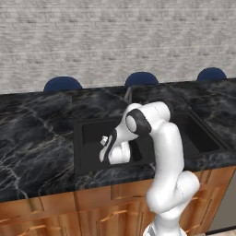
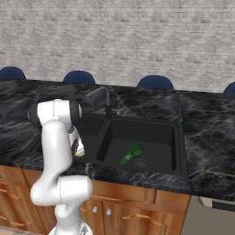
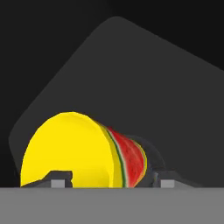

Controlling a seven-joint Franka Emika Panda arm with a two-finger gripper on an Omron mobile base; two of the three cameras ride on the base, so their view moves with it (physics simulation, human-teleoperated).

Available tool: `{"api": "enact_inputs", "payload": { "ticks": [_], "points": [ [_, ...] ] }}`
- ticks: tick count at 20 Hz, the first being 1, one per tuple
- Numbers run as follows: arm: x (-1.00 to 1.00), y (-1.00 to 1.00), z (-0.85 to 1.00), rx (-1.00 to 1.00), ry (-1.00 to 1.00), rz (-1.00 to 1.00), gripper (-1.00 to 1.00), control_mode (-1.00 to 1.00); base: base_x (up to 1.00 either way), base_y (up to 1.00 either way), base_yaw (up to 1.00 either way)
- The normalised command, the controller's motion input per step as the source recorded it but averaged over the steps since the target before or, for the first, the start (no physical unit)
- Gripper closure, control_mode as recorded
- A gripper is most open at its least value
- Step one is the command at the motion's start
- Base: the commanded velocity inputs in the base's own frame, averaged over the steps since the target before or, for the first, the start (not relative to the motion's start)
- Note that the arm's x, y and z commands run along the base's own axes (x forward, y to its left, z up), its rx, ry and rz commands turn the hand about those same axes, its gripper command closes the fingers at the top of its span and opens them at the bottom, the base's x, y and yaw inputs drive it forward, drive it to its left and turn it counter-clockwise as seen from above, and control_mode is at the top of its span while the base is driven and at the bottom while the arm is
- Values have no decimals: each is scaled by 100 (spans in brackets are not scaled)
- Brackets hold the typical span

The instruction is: Move any existing items from the left basin to the right basin for drying. Then move the cup from the counter to the left basin of the sink for washing.

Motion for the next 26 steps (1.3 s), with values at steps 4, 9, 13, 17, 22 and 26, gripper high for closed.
{"api": "enact_inputs", "payload": {
  "ticks": [4, 9, 13, 17, 22, 26],
  "points": [
    [-3, 0, 50, 0, 0, -2, -100, -100, 0, 0, 0],
    [-3, 0, 99, -1, 5, 0, -100, -100, 0, 0, 0],
    [-14, 0, 93, -1, 3, 0, -100, -100, 0, 0, 0],
    [-28, 0, 91, -3, 0, 0, -100, -100, 0, 0, 0],
    [-37, 0, 100, -10, 0, 0, -100, -100, 0, 0, 0],
    [-35, 9, 100, -16, 0, 0, -100, -100, 0, 0, 0]
  ]
}}
